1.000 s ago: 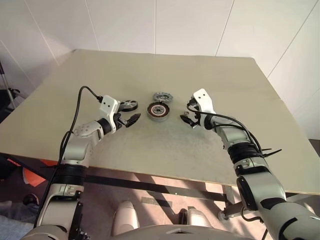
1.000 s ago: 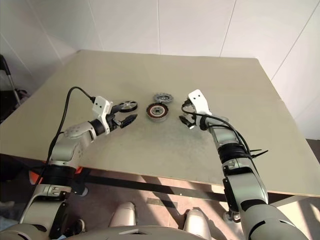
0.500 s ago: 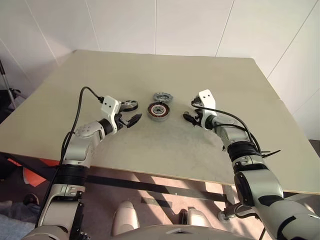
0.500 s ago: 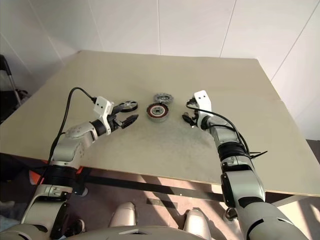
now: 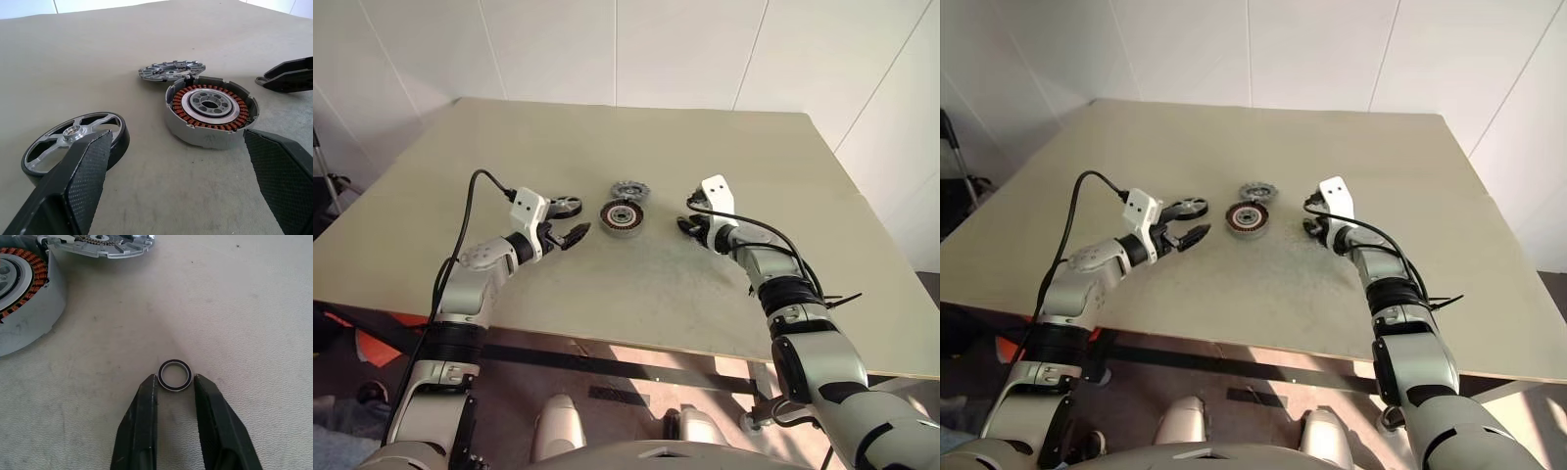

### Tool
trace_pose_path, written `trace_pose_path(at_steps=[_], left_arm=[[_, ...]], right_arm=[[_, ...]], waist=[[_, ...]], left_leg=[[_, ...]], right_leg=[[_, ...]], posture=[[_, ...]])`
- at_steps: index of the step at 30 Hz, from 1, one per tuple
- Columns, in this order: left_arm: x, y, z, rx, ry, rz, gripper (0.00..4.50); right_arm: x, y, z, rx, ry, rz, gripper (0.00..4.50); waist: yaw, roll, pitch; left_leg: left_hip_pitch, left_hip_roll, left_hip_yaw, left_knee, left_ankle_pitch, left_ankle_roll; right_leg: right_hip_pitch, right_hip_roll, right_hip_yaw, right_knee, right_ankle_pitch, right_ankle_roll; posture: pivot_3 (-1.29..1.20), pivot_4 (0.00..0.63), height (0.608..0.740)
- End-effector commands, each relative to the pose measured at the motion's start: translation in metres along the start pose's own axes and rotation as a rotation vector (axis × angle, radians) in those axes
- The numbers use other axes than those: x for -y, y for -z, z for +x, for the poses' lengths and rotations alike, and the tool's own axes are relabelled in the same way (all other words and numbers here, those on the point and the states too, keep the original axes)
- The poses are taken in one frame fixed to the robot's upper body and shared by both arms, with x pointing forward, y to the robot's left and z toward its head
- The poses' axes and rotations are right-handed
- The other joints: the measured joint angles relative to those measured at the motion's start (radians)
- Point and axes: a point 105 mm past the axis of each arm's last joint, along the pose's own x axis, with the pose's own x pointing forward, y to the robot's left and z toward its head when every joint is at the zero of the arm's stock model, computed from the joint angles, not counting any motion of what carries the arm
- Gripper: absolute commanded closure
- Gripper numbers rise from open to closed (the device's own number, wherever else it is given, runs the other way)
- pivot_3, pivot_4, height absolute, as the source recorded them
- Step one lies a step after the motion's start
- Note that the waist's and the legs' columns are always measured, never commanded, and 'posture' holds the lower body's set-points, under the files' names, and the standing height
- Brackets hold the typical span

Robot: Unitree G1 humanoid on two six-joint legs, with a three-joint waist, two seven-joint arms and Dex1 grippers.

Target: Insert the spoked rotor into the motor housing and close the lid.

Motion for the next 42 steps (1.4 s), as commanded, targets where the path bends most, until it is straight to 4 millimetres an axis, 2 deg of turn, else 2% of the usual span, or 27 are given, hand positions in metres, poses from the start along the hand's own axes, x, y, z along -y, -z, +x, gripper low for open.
trace_pose_path(at_steps=[1, 8, 10, 15, 27, 30, 38, 42], left_arm=[[0.000, -0.014, -0.001, 0.042, 0.001, 0.035, 0.00], [0.000, -0.014, -0.002, 0.040, 0.001, 0.036, 0.00], [0.000, -0.013, -0.002, 0.040, 0.001, 0.034, 0.00], [0.000, -0.012, -0.002, 0.037, -0.001, 0.031, 0.00], [0.001, -0.009, -0.001, 0.033, 0.001, 0.024, 0.00], [0.002, -0.009, -0.001, 0.033, 0.004, 0.026, 0.00], [0.004, -0.008, -0.001, 0.029, 0.014, 0.027, 0.00], [0.005, -0.007, -0.001, 0.024, 0.019, 0.027, 0.00]], right_arm=[[-0.004, -0.013, 0.001, 0.037, -0.009, -0.038, 3.56], [-0.004, -0.012, 0.001, 0.039, -0.012, -0.012, 3.56], [-0.004, -0.015, 0.000, 0.053, -0.015, -0.024, 3.78], [-0.015, -0.029, -0.004, 0.101, -0.075, -0.046, 3.78], [-0.049, -0.043, -0.038, 0.142, -0.240, -0.168, 3.78], [-0.045, -0.034, -0.049, 0.106, -0.242, -0.203, 3.78], [-0.011, -0.006, -0.075, -0.021, -0.168, -0.214, 3.78], [0.001, 0.011, -0.095, -0.074, -0.154, -0.238, 3.78]], waist=[[0.000, 0.000, 0.000], [0.000, 0.000, 0.000], [0.000, 0.000, 0.000], [0.001, 0.000, 0.000], [0.003, 0.000, 0.000], [0.004, 0.000, 0.000], [0.003, 0.000, 0.000], [0.007, 0.000, 0.000]], left_leg=[[0.000, 0.000, 0.000, 0.000, 0.000, 0.000], [0.000, 0.000, 0.000, 0.000, 0.000, 0.000], [0.000, 0.000, 0.000, 0.000, 0.000, 0.000], [0.000, 0.000, 0.000, 0.000, 0.000, 0.000], [0.000, 0.000, 0.000, 0.000, 0.000, 0.000], [0.000, 0.000, 0.000, -0.001, 0.000, 0.000], [0.000, 0.000, 0.000, -0.001, 0.000, 0.000], [0.000, 0.000, 0.000, -0.002, 0.000, 0.000]], right_leg=[[0.000, 0.000, 0.000, 0.000, 0.000, 0.000], [0.000, 0.000, 0.000, 0.000, 0.000, 0.000], [0.000, 0.000, 0.000, 0.000, 0.000, 0.000], [0.000, 0.000, 0.000, 0.000, 0.000, 0.000], [0.000, 0.000, 0.000, -0.001, 0.000, 0.000], [0.000, 0.000, 0.000, -0.001, 0.000, 0.000], [0.001, 0.000, 0.000, -0.002, 0.000, 0.000], [0.001, 0.000, 0.000, -0.004, 0.000, 0.000]], posture=[[0.00, 0.000, 0.740], [0.00, 0.000, 0.740], [0.00, 0.000, 0.740], [0.00, 0.000, 0.740], [0.00, 0.000, 0.740], [0.00, 0.000, 0.740], [0.00, 0.000, 0.740], [0.00, 0.000, 0.740]])
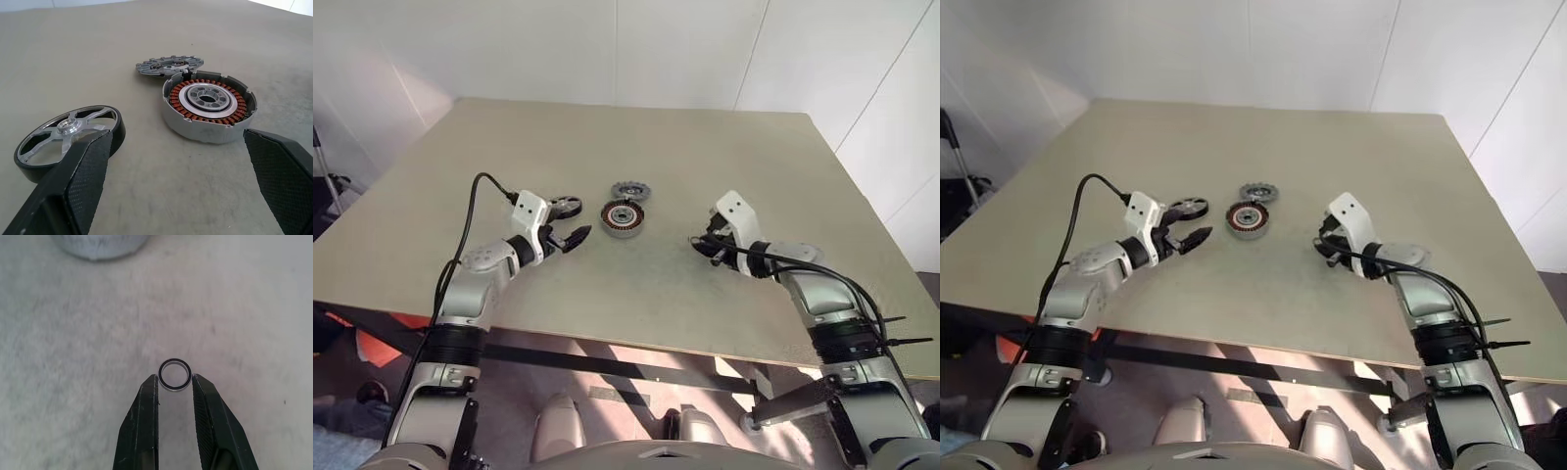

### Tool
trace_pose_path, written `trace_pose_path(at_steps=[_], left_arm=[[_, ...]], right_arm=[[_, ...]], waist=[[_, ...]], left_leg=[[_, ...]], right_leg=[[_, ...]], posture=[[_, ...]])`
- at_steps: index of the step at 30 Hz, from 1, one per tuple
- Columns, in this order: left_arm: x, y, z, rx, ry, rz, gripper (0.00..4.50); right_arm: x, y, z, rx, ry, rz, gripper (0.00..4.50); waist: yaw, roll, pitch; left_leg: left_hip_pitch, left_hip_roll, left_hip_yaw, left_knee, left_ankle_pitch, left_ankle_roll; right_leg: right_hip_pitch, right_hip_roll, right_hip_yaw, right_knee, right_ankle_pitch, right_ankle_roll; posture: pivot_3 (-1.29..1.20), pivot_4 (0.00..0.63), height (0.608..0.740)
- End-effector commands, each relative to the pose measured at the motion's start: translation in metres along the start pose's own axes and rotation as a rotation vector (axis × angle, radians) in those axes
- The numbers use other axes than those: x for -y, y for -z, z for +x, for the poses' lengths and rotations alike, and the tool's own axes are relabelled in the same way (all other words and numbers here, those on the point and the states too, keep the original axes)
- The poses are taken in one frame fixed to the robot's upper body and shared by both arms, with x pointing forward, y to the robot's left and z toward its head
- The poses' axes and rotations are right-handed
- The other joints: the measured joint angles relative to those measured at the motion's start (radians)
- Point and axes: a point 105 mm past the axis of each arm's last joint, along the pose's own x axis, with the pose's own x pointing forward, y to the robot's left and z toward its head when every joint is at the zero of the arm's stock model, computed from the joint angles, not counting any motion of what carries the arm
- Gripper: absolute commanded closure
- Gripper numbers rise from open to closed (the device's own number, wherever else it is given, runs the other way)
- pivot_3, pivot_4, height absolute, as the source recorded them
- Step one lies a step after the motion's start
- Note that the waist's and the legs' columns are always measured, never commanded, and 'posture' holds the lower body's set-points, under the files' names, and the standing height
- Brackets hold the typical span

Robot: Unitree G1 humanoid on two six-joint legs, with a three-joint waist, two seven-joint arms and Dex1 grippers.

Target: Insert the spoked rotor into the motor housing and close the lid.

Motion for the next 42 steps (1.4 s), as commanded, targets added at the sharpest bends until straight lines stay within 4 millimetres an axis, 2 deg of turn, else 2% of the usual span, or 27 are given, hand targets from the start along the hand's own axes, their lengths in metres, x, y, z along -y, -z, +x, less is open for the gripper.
trace_pose_path(at_steps=[1, 5, 11, 14, 16, 18, 23, 28, 29, 30, 36, 39, 42], left_arm=[[0.001, -0.012, -0.002, 0.035, 0.008, 0.034, 0.00], [0.003, -0.009, 0.001, 0.024, 0.024, 0.029, 0.00], [0.007, -0.007, 0.005, 0.015, 0.048, 0.025, 0.00], [0.008, -0.006, 0.006, 0.012, 0.054, 0.026, 0.00], [0.008, -0.007, 0.007, 0.010, 0.059, 0.027, 0.00], [0.008, -0.007, 0.008, 0.008, 0.061, 0.029, 0.00], [0.006, -0.006, 0.007, 0.001, 0.061, 0.033, 0.00], [0.004, -0.006, 0.006, 0.001, 0.053, 0.032, 0.00], [0.003, -0.006, 0.005, 0.000, 0.051, 0.032, 0.00], [0.002, -0.005, 0.004, -0.002, 0.047, 0.033, 0.00], [-0.002, -0.005, 0.003, -0.003, 0.031, 0.031, 0.00], [-0.001, -0.008, 0.007, 0.000, 0.040, 0.042, 0.00], [0.003, -0.013, 0.011, 0.008, 0.062, 0.056, 0.00]], right_arm=[[0.007, -0.007, -0.023, 0.037, 0.013, -0.034, 3.78], [0.000, 0.004, -0.044, 0.016, -0.031, -0.031, 3.78], [0.004, 0.016, -0.062, -0.011, -0.010, -0.024, 3.78], [0.007, 0.026, -0.066, -0.042, 0.006, -0.027, 3.78], [0.015, 0.045, -0.070, -0.119, 0.044, -0.060, 3.78], [0.018, 0.053, -0.072, -0.151, 0.055, -0.078, 3.78], [0.015, 0.049, -0.071, -0.128, 0.022, -0.062, 3.78], [0.014, 0.045, -0.068, -0.132, 0.021, -0.092, 2.13], [0.013, 0.043, -0.067, -0.128, 0.022, -0.108, 1.75], [0.010, 0.031, -0.067, -0.095, 0.011, -0.125, 1.47], [-0.010, -0.053, -0.061, 0.167, -0.060, -0.326, 1.47], [-0.021, -0.085, -0.045, 0.261, -0.123, -0.556, 1.47], [-0.017, -0.105, -0.018, 0.246, -0.180, -0.686, 1.47]], waist=[[0.002, 0.000, 0.000], [0.003, 0.000, 0.000], [0.001, 0.000, 0.000], [0.001, 0.000, 0.000], [0.002, 0.000, 0.000], [0.002, 0.000, 0.000], [0.002, 0.000, 0.000], [0.002, 0.000, -0.001], [0.002, 0.000, 0.000], [0.002, 0.000, -0.001], [-0.006, 0.001, -0.001], [-0.003, 0.001, -0.001], [-0.004, 0.000, -0.001]], left_leg=[[0.000, 0.000, 0.000, 0.000, 0.000, 0.000], [0.000, 0.000, 0.000, -0.001, 0.000, 0.001], [0.001, 0.000, 0.000, -0.001, 0.000, 0.001], [0.001, 0.000, 0.000, -0.001, 0.000, 0.001], [0.001, 0.000, 0.000, -0.001, 0.000, 0.001], [0.001, -0.001, 0.000, -0.001, 0.000, 0.001], [0.001, -0.001, 0.000, -0.001, -0.001, 0.001], [0.001, -0.001, 0.000, -0.001, -0.001, 0.001], [0.001, -0.001, 0.000, -0.001, -0.001, 0.001], [0.001, -0.001, 0.000, -0.001, -0.001, 0.001], [0.002, 0.000, 0.000, -0.001, -0.001, 0.001], [0.003, 0.000, 0.000, 0.000, -0.001, 0.001], [0.004, 0.000, 0.000, 0.001, -0.001, 0.001]], right_leg=[[0.000, 0.000, 0.000, -0.001, 0.000, 0.000], [0.000, 0.000, 0.000, -0.002, 0.000, 0.000], [0.001, 0.000, 0.000, -0.002, 0.000, 0.000], [0.001, 0.000, 0.000, -0.002, 0.000, 0.000], [0.001, 0.000, 0.000, -0.002, 0.000, 0.000], [0.001, -0.001, 0.000, -0.002, 0.000, 0.000], [0.002, -0.001, 0.000, -0.003, 0.000, 0.000], [0.002, -0.001, 0.000, -0.003, 0.000, 0.000], [0.002, -0.001, 0.000, -0.003, 0.000, 0.000], [0.002, -0.001, 0.000, -0.003, 0.000, 0.000], [0.001, 0.000, 0.001, -0.002, 0.000, 0.000], [0.002, 0.000, 0.001, -0.001, 0.000, 0.000], [0.002, 0.000, 0.000, 0.000, 0.000, 0.000]], posture=[[0.00, 0.000, 0.740], [0.00, 0.000, 0.740], [0.00, 0.000, 0.740], [0.00, 0.000, 0.740], [0.00, 0.000, 0.740], [0.00, 0.000, 0.740], [0.00, 0.000, 0.740], [0.00, 0.000, 0.740], [0.00, 0.000, 0.740], [0.00, 0.000, 0.740], [0.00, 0.000, 0.740], [0.00, 0.000, 0.740], [0.00, 0.000, 0.740]])
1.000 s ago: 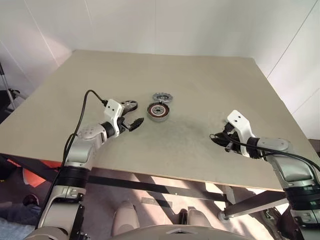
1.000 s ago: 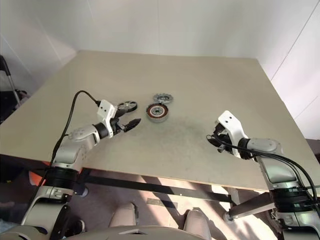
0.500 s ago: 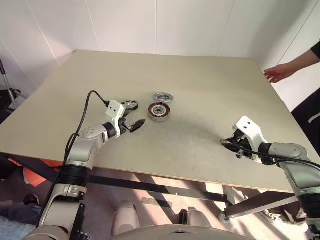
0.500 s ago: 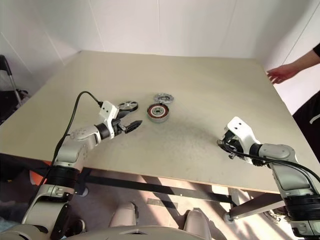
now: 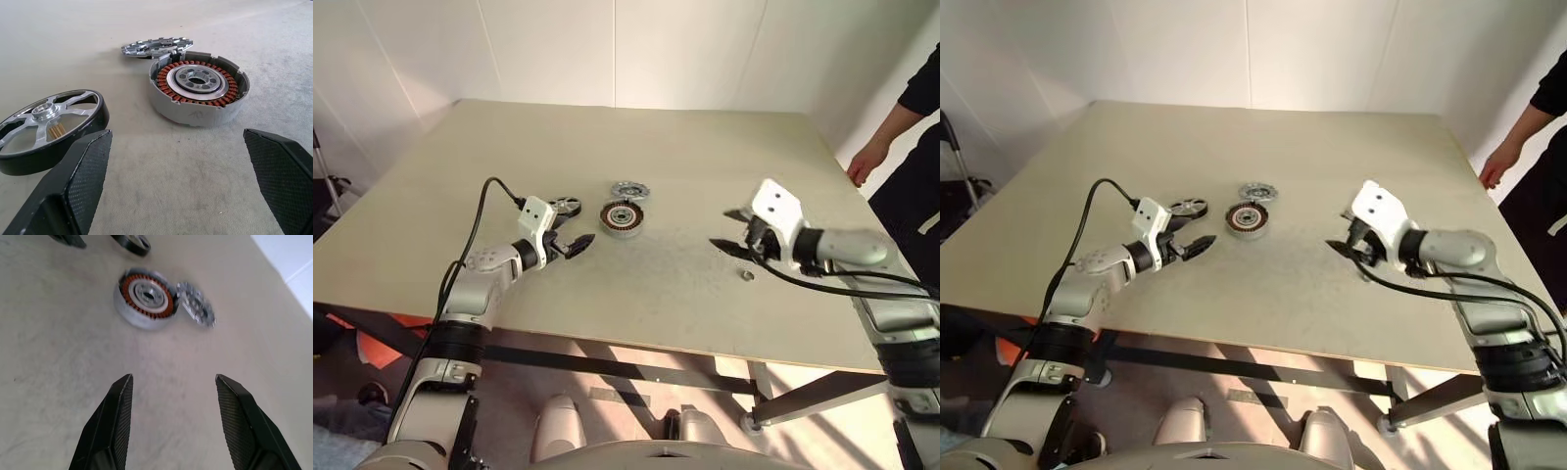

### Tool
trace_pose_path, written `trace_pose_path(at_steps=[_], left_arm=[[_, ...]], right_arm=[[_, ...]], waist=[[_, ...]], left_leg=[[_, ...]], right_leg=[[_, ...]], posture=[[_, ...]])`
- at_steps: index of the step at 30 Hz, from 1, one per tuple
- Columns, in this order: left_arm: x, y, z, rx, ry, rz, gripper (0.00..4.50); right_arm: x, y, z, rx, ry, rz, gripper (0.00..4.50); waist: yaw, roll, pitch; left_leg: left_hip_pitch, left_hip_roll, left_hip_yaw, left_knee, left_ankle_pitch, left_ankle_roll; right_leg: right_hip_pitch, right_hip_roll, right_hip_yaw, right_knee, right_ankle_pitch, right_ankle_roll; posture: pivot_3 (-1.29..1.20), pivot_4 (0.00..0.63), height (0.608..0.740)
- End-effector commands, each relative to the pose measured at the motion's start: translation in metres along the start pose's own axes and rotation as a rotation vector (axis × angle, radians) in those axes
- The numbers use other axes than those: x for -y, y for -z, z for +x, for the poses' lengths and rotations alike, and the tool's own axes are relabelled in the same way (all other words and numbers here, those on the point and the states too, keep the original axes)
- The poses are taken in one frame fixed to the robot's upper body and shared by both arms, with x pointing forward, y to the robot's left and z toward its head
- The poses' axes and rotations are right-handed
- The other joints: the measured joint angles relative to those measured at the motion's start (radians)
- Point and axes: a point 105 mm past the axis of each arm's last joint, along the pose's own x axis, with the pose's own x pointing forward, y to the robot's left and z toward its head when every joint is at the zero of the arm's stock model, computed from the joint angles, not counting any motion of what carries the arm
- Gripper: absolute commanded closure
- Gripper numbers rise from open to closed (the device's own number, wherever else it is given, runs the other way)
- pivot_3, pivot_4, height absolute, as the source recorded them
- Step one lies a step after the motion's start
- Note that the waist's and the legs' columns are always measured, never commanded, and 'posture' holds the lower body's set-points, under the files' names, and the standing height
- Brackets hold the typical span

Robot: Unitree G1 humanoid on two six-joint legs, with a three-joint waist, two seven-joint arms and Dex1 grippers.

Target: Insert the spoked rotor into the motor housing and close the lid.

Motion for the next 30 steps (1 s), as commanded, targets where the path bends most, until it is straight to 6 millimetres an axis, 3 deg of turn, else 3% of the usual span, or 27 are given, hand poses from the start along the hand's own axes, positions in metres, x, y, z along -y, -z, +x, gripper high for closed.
trace_pose_path(at_steps=[1, 8, 14, 22, 30], left_arm=[[0.002, -0.025, 0.004, 0.063, 0.023, 0.065, 0.00], [0.000, -0.026, 0.000, 0.065, 0.009, 0.081, 0.00], [-0.001, -0.023, -0.009, 0.057, -0.013, 0.087, 0.00], [0.003, -0.021, -0.014, 0.050, -0.022, 0.087, 0.00], [0.002, -0.023, -0.015, 0.048, -0.028, 0.092, 0.00]], right_arm=[[0.011, -0.008, 0.027, 0.000, -0.094, -0.138, 1.47], [-0.002, -0.030, 0.093, 0.036, -0.338, -0.278, 1.47], [-0.009, -0.039, 0.128, 0.030, -0.403, -0.262, 1.47], [-0.001, -0.045, 0.152, -0.027, -0.319, -0.189, 1.47], [-0.008, -0.022, 0.154, -0.109, -0.316, -0.174, 1.47]], waist=[[0.000, 0.000, 0.000], [-0.001, -0.001, 0.000], [-0.001, -0.002, 0.001], [-0.003, -0.001, 0.001], [-0.003, -0.001, 0.001]], left_leg=[[-0.001, 0.000, 0.000, 0.000, 0.000, 0.000], [-0.007, 0.001, 0.000, 0.001, 0.000, 0.001], [-0.008, 0.001, -0.001, 0.002, -0.001, 0.002], [-0.006, 0.002, -0.002, 0.002, 0.000, 0.001], [-0.006, 0.002, -0.002, 0.002, 0.000, 0.000]], right_leg=[[0.000, 0.000, 0.000, 0.000, 0.000, 0.000], [-0.005, 0.000, -0.003, 0.004, 0.000, -0.002], [-0.006, -0.001, -0.005, 0.004, -0.001, -0.003], [-0.005, -0.001, -0.005, 0.008, -0.002, -0.005], [-0.006, 0.000, -0.005, 0.009, -0.002, -0.005]], posture=[[0.00, 0.000, 0.740], [0.00, 0.000, 0.740], [0.00, 0.000, 0.740], [0.00, 0.000, 0.740], [0.00, 0.000, 0.740]])
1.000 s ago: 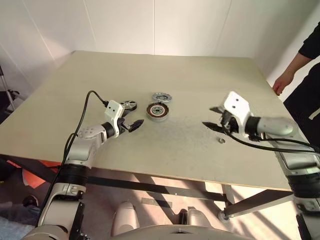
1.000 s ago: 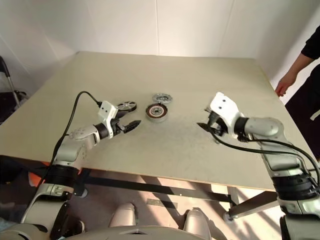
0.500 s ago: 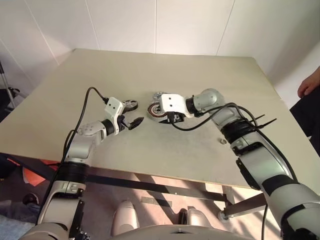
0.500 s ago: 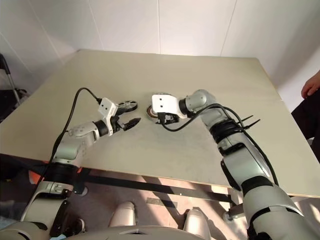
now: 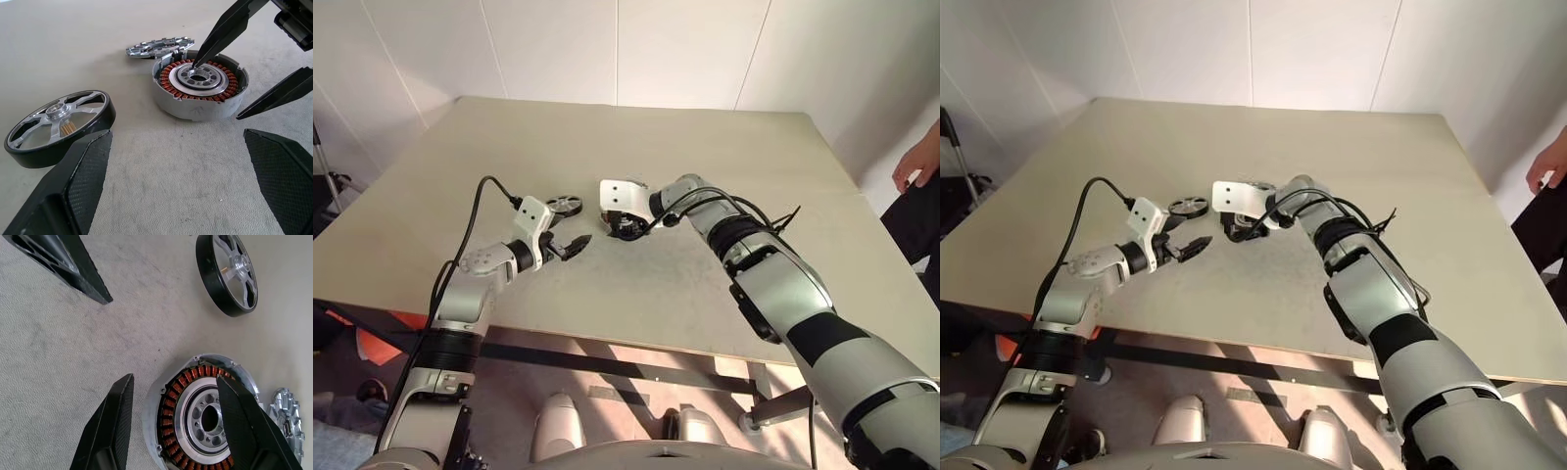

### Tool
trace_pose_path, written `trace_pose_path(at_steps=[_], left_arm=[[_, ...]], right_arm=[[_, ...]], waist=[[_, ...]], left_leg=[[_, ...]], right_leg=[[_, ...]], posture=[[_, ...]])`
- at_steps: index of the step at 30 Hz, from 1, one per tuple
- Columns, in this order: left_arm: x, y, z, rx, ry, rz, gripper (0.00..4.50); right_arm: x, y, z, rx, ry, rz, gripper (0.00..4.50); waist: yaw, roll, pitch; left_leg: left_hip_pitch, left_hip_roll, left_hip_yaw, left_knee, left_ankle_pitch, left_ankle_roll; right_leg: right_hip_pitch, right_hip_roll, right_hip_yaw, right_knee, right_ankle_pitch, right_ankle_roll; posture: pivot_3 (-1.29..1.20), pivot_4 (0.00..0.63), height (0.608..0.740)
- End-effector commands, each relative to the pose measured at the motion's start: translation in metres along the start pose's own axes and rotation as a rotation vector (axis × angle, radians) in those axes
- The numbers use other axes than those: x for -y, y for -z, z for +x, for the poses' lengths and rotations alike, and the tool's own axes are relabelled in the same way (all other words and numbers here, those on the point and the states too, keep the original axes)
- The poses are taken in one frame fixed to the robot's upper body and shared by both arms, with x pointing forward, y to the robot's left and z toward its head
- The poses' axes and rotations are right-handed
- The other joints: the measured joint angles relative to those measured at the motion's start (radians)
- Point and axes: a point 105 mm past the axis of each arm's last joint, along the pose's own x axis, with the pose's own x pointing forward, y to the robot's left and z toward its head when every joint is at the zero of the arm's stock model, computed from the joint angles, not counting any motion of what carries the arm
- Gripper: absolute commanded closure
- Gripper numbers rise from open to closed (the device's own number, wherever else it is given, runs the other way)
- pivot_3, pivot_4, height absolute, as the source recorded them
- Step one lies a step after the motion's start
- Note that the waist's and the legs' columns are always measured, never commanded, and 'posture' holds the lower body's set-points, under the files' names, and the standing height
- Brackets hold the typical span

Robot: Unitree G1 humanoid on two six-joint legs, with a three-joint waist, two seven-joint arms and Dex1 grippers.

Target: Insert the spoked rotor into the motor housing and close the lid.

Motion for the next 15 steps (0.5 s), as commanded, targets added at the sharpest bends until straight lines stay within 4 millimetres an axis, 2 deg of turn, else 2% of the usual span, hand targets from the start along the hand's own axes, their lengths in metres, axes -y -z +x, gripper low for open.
trace_pose_path(at_steps=[1, 4, 7, 11, 15], left_arm=[[-0.003, -0.016, -0.003, 0.044, -0.007, 0.035, 0.00], [-0.002, -0.016, -0.001, 0.043, -0.006, 0.036, 0.00], [-0.002, -0.017, -0.001, 0.044, -0.004, 0.035, 0.00], [-0.004, -0.017, 0.000, 0.046, -0.008, 0.034, 0.00], [-0.005, -0.017, 0.000, 0.046, -0.012, 0.035, 0.00]], right_arm=[[0.009, -0.002, -0.007, -0.005, 0.032, -0.022, 1.47], [0.007, 0.012, -0.009, -0.041, 0.037, -0.006, 1.47], [0.005, 0.017, -0.010, -0.047, 0.033, 0.004, 1.47], [-0.016, 0.033, -0.002, -0.073, -0.019, 0.026, 1.47], [-0.025, 0.036, 0.003, -0.068, -0.039, 0.042, 1.47]], waist=[[0.000, 0.000, 0.000], [0.001, 0.000, 0.000], [0.000, 0.000, 0.000], [0.000, 0.000, 0.000], [0.000, 0.000, 0.000]], left_leg=[[0.000, 0.000, 0.000, 0.000, 0.000, 0.000], [0.000, 0.000, 0.000, 0.000, 0.000, 0.000], [0.000, 0.000, 0.000, 0.000, 0.000, 0.000], [0.001, 0.001, 0.000, 0.000, 0.000, 0.000], [0.002, 0.001, 0.000, 0.000, 0.000, 0.000]], right_leg=[[0.000, 0.000, 0.000, 0.000, 0.000, 0.000], [0.000, 0.000, 0.000, 0.000, 0.000, 0.000], [0.000, 0.000, 0.000, 0.000, 0.000, 0.000], [0.000, 0.001, 0.000, 0.001, 0.000, 0.000], [0.001, 0.001, 0.000, 0.001, 0.000, 0.000]], posture=[[0.00, 0.000, 0.740], [0.00, 0.000, 0.740], [0.00, 0.000, 0.740], [0.00, 0.000, 0.740], [0.00, 0.000, 0.740]])
